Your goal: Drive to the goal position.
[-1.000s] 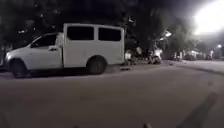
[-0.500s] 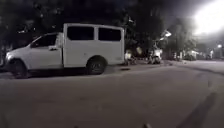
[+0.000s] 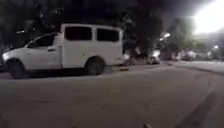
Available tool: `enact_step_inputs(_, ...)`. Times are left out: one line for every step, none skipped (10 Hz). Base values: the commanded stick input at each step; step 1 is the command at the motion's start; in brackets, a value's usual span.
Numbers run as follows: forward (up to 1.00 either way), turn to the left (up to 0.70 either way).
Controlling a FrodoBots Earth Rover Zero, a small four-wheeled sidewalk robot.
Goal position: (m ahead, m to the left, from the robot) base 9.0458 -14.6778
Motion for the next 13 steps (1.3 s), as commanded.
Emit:
enact_step_inputs(0.5, -0.5)
enact_step_inputs(0.5, -0.5)
enact_step_inputs(0.5, -0.5)
enact_step_inputs(0.5, -0.5)
enact_step_inputs(0.5, -0.5)
enact_step_inputs(0.5, -0.5)
enact_step_inputs(0.5, -0.5)
enact_step_inputs(0.5, -0.5)
enact_step_inputs(0.5, -0.5)
enact_step_inputs(0.5, -0.5)
enact_step_inputs(0.5, -0.5)
enact_step_inputs(0.5, -0.5)
enact_step_inputs(0.5, -0.5)
